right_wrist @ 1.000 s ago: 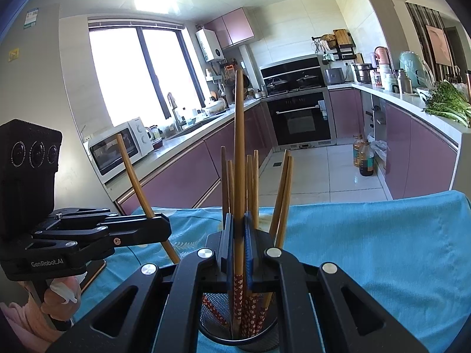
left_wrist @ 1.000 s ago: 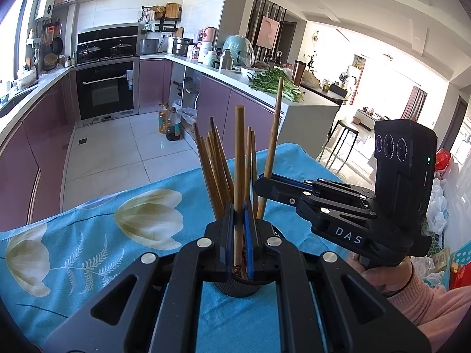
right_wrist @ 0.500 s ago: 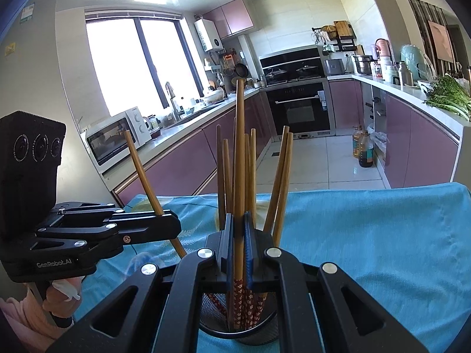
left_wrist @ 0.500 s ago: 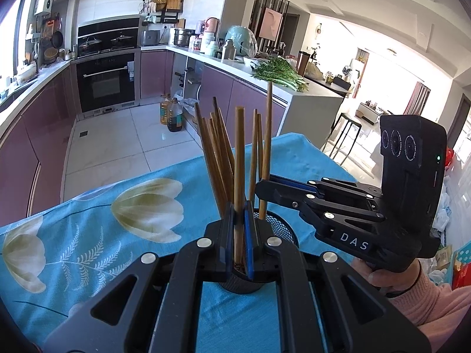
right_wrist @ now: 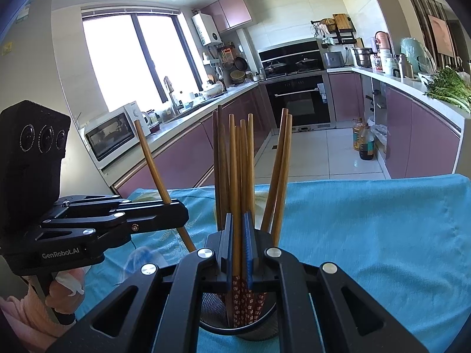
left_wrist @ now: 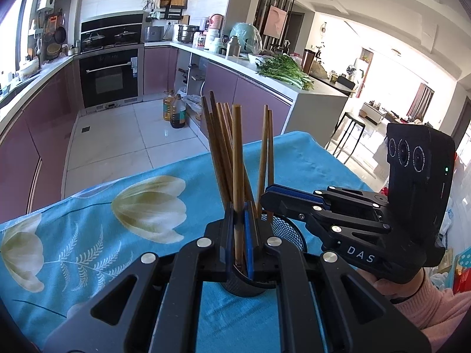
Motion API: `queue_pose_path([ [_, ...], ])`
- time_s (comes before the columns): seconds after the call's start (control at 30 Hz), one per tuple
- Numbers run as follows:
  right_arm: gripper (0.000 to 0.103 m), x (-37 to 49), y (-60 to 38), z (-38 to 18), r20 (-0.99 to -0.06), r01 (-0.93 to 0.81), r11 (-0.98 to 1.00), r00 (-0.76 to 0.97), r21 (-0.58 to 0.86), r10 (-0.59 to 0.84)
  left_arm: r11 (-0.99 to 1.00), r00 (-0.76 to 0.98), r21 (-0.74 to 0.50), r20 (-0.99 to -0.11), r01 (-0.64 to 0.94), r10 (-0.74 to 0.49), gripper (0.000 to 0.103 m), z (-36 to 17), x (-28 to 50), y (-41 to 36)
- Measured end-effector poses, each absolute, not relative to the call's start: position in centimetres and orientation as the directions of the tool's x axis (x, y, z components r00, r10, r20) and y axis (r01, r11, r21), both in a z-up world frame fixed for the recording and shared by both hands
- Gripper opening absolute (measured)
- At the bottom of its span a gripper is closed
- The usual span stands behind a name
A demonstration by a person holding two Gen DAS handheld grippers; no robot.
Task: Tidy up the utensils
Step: 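Open both tools and pull them back from the cup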
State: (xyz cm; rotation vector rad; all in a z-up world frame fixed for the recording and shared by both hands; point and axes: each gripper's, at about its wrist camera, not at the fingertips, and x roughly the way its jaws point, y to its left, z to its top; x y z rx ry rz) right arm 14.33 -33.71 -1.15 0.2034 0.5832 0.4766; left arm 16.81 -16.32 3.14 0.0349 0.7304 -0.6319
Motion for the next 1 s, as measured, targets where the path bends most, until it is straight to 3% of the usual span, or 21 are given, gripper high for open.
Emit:
queue_pose_path([
  [0.3, 0.008, 14.2, -34.0, -1.4, -0.481, -0.375, 0.868, 0.724, 0.327, 0.494, 0.820, 0.568, -0.198, -0.633, 0.538, -0.526, 0.008, 2.7, 17.5, -16.1],
  [0.37, 0.008, 14.0, -34.0, -1.4, -0.481, -0.375, 0.867, 0.724, 0.327, 0.495, 0.822, 0.573, -0.199, -0.630, 0.534, -0.525, 0.017, 2.6, 17.6, -16.1],
  [0.53, 0.008, 13.5, -33.8, -1.3, -0.478, -0.380, 0.867, 0.726, 0.322, 0.495, 0.835, 0.594, -0.205, -0.618, 0.511, -0.515, 0.024, 2.4, 17.3, -15.5],
  [0.6, 0.012, 13.1, -33.8, -1.3, -0.474, -0.382, 0.869, 0.729, 0.315, 0.493, 0.845, 0.617, -0.197, -0.605, 0.498, -0.504, 0.031, 2.5, 16.8, -15.1],
  [0.8, 0.046, 11.6, -33.4, -0.6, -0.458, -0.369, 0.894, 0.768, 0.255, 0.448, 0.910, 0.751, -0.131, -0.525, 0.394, -0.401, 0.056, 2.8, 14.2, -12.9],
  [0.87, 0.066, 10.9, -33.3, -0.4, -0.439, -0.353, 0.909, 0.796, 0.222, 0.417, 0.932, 0.799, -0.108, -0.488, 0.346, -0.353, 0.070, 2.9, 13.2, -11.9],
  [0.97, 0.079, 9.9, -33.0, -0.2, -0.418, -0.332, 0.926, 0.827, 0.178, 0.377, 0.960, 0.860, -0.077, -0.429, 0.269, -0.275, 0.096, 3.1, 11.7, -10.2],
  [1.0, 0.081, 9.6, -32.8, -0.1, -0.412, -0.329, 0.930, 0.834, 0.162, 0.367, 0.967, 0.879, -0.068, -0.405, 0.244, -0.250, 0.097, 3.1, 11.2, -9.7],
])
